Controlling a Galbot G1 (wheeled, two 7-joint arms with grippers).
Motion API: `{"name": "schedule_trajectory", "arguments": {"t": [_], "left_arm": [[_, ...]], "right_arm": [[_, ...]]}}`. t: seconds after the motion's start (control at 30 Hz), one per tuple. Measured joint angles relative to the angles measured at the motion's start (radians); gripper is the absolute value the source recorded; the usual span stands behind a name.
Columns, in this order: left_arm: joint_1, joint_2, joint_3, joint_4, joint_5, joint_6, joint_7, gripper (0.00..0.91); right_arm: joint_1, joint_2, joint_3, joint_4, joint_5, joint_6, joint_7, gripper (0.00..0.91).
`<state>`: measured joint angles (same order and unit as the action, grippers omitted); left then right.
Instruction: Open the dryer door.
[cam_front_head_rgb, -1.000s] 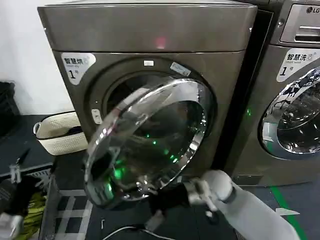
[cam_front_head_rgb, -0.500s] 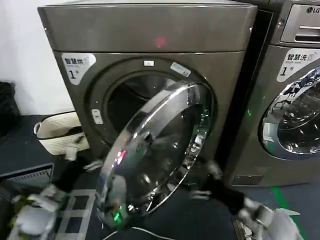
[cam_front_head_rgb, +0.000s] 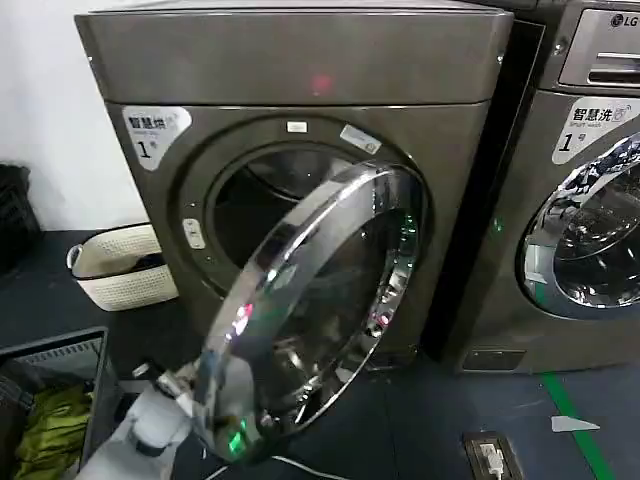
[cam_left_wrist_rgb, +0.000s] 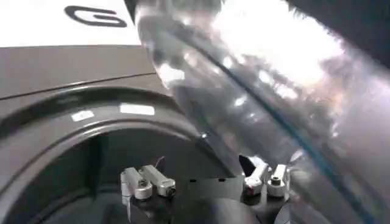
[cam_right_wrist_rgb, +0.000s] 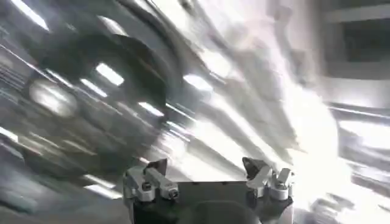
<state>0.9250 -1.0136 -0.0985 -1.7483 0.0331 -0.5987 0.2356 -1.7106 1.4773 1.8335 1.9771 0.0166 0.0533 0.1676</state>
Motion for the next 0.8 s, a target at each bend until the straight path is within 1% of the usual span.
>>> {"name": "schedule_trajectory", "arguments": {"t": [0.17, 0.3, 0.57, 0.7, 0.8], "left_arm": [[-0.079, -0.012, 0.115, 0.019, -0.012, 0.000, -0.003, 0.907], [-0.149, -0.042, 0.201, 0.040, -0.010, 0.004, 0.001, 0.907], [-0.266, -0.135, 0.353, 0.112, -0.002, 0.012, 0.006, 0.907], [-0.307, -0.190, 0.406, 0.154, 0.003, 0.016, 0.008, 0.907], [-0.338, -0.235, 0.441, 0.192, 0.010, 0.019, 0.011, 0.907]], "right_arm": [[0.000, -0.035, 0.220, -0.139, -0.025, -0.035, 0.022, 0.907], [-0.012, -0.047, 0.327, -0.214, -0.039, -0.028, 0.013, 0.907], [-0.038, -0.042, 0.415, -0.263, -0.037, -0.028, 0.001, 0.907], [-0.054, -0.062, 0.439, -0.291, -0.036, -0.028, -0.011, 0.907], [-0.068, -0.090, 0.458, -0.328, -0.036, -0.016, -0.015, 0.907]]}}
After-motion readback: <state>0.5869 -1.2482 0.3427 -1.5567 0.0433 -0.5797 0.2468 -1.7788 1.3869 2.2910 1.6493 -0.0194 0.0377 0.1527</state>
